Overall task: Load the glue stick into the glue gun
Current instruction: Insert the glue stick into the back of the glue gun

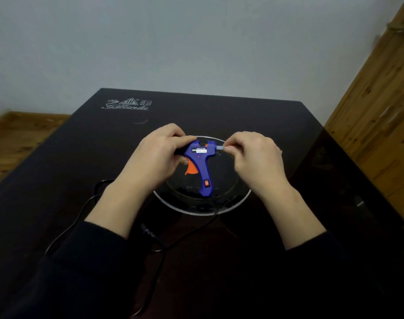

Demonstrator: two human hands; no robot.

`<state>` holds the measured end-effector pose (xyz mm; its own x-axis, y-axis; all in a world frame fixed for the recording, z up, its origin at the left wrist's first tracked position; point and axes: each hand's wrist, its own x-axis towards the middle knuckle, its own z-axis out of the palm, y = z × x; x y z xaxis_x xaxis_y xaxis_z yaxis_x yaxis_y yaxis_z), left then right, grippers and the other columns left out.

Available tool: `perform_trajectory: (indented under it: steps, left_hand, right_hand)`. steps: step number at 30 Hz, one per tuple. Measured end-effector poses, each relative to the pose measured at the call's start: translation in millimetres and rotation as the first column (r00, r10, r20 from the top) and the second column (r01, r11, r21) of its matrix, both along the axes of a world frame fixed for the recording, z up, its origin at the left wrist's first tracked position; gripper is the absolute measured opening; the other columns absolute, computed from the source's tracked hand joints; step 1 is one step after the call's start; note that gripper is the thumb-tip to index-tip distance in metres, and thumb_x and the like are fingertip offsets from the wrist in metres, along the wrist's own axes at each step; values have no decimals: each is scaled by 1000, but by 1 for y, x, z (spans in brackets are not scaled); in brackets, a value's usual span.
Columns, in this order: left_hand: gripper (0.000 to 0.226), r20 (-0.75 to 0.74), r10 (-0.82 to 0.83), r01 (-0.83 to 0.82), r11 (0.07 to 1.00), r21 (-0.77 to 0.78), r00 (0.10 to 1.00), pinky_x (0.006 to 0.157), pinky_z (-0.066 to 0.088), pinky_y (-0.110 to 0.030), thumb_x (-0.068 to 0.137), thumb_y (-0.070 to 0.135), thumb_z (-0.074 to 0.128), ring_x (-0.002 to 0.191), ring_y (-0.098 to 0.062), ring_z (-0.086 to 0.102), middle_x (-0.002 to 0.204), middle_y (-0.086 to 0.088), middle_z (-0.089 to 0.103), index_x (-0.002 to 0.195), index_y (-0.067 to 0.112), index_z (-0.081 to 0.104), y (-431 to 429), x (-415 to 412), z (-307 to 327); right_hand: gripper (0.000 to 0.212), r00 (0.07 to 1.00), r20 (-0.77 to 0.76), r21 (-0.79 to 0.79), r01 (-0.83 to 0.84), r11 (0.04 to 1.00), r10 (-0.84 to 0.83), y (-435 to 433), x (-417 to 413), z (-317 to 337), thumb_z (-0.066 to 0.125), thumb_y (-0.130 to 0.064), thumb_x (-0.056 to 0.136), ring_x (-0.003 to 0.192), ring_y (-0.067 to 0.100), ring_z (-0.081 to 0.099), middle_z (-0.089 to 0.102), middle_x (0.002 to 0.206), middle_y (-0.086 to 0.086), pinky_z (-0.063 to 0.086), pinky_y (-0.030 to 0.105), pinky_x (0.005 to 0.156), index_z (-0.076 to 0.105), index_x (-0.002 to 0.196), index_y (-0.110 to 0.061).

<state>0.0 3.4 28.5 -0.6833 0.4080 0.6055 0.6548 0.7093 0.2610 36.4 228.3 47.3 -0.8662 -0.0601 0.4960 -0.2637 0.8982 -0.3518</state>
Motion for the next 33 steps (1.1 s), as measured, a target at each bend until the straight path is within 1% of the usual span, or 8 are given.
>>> perform_trajectory:
  steps: [2, 5, 8, 11, 15, 23, 28, 33]
  left_hand:
    - [56, 3, -3, 3, 1000, -3, 1000, 75, 51, -32, 67, 1, 90, 83, -32, 67, 98, -10, 69, 120, 10, 75, 2, 0, -1]
    - [56, 10, -5, 5, 1000, -5, 1000, 74, 55, -38, 65, 2, 90, 83, -32, 67, 98, -10, 69, 119, 11, 76, 3, 1, -1]
    - [57, 8, 4, -4, 1000, 19, 1000, 75, 56, -39, 64, 1, 90, 84, -31, 67, 97, -8, 69, 118, 12, 76, 1, 1, 0]
    - [57, 1, 37, -37, 999, 35, 999, 77, 56, -43, 64, 1, 90, 87, -32, 66, 98, -7, 69, 118, 12, 76, -2, 1, 3]
    - [56, -11, 47, -46, 999, 17, 999, 76, 56, -47, 65, 1, 90, 87, -34, 66, 98, -9, 68, 118, 12, 76, -2, 1, 4]
    - [60, -13, 51, -52, 999, -13, 999, 70, 54, -47, 60, -4, 89, 80, -38, 63, 91, -11, 63, 116, 12, 76, 2, 3, 7]
    - [59, 2, 52, -52, 999, -11, 999, 71, 54, -45, 61, -2, 90, 80, -37, 63, 92, -11, 63, 116, 12, 76, 0, 3, 6]
    - [57, 41, 65, -66, 998, 7, 997, 74, 54, -46, 63, 3, 91, 83, -34, 63, 95, -8, 63, 117, 13, 75, 0, 2, 6]
  right_hand:
    - [8, 999, -32, -7, -37, 999, 37, -3, -1, -4, 72, -20, 97, 97, 26, 68, 78, 97, 2, 44, 34, 76, 78, 99, -16]
    - [5, 995, -62, -19, -80, 997, 79, -3, -2, -6, 74, -17, 94, 91, 29, 68, 78, 93, 3, 53, 42, 81, 78, 96, -14]
    - [8, 989, -55, -46, -139, 989, 136, 1, -2, -6, 75, -17, 94, 93, 26, 67, 78, 95, 3, 54, 42, 84, 78, 100, -14]
    - [15, 987, -42, -102, -159, 982, 155, 7, -3, -3, 76, -10, 91, 96, 24, 67, 75, 99, 3, 56, 43, 88, 76, 106, -13]
    - [9, 982, -140, -61, -138, 989, 129, 11, -3, -4, 78, -3, 87, 86, 27, 70, 75, 90, 7, 59, 46, 79, 77, 94, -9]
    - [9, 972, -205, -2, -121, 993, 118, 8, -7, -11, 78, -2, 87, 84, 31, 71, 77, 87, 7, 60, 47, 74, 79, 92, -10]
    - [8, 980, -150, -36, -141, 989, 134, 7, -6, -10, 77, -8, 90, 87, 29, 71, 76, 90, 3, 59, 49, 79, 79, 96, -13]
    - [12, 991, -7, -136, -132, 982, 133, 6, -4, -4, 74, -15, 95, 95, 21, 67, 72, 95, -5, 57, 47, 89, 79, 105, -17]
